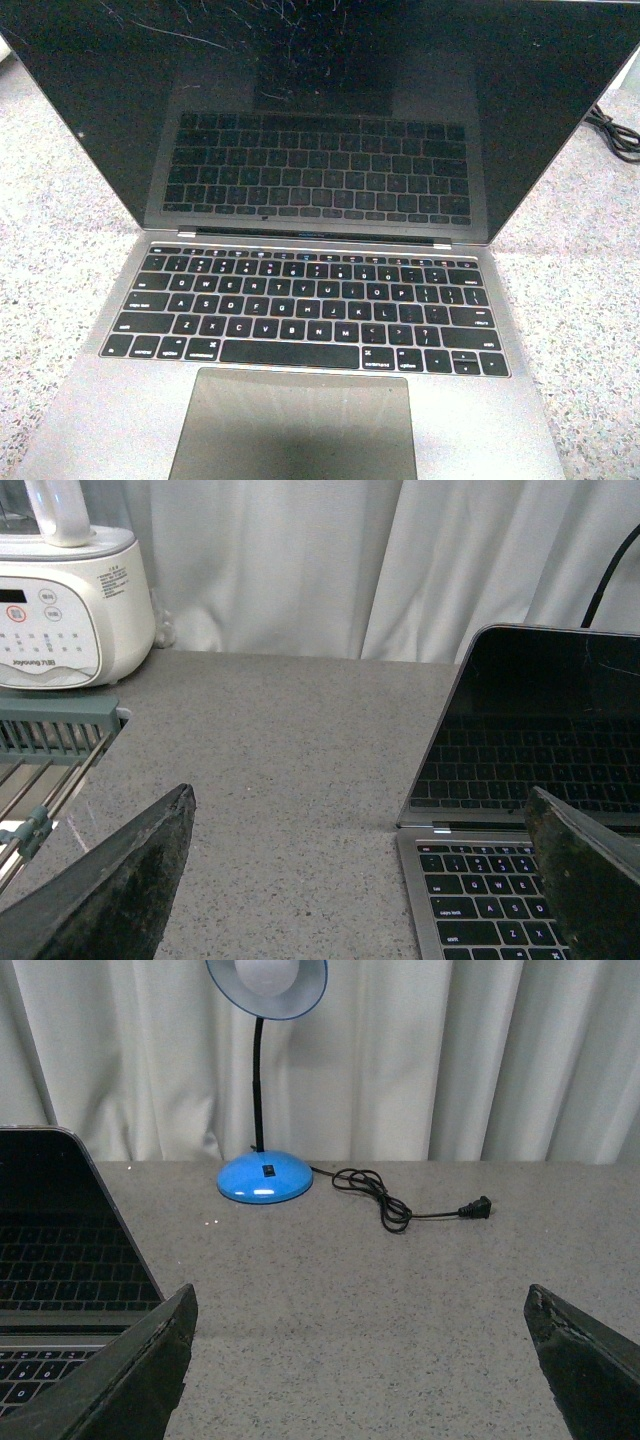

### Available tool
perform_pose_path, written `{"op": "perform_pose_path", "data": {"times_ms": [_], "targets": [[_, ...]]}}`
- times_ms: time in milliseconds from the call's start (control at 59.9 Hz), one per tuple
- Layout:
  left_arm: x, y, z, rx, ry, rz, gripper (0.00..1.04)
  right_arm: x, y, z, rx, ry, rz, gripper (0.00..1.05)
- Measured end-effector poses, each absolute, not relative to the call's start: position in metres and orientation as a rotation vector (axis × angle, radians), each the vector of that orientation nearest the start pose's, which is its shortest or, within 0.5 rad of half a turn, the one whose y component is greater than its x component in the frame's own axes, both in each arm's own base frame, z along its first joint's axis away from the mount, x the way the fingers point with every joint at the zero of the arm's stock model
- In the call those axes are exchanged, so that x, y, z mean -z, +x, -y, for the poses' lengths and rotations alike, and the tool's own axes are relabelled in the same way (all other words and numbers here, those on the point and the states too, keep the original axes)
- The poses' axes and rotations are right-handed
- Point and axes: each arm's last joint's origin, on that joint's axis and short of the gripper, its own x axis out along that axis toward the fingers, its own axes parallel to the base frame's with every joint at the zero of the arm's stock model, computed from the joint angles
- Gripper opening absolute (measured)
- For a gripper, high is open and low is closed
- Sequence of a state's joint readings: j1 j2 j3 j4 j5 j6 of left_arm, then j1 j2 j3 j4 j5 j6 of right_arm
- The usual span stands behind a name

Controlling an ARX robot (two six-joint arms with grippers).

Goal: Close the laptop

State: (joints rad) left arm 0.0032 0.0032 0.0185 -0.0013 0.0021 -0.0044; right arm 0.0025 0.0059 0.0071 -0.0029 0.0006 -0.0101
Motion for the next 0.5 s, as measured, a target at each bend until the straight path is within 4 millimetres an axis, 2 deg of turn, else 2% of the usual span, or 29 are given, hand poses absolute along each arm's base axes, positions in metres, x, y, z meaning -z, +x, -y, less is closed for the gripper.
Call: {"op": "perform_pose_path", "data": {"times_ms": [501], "targets": [[-0.1694,0.0967,-0.0003,-0.001,-0.004,0.014,0.98,-0.1652,0.0976,-0.0002,-0.002,-0.01,-0.002,0.96]]}}
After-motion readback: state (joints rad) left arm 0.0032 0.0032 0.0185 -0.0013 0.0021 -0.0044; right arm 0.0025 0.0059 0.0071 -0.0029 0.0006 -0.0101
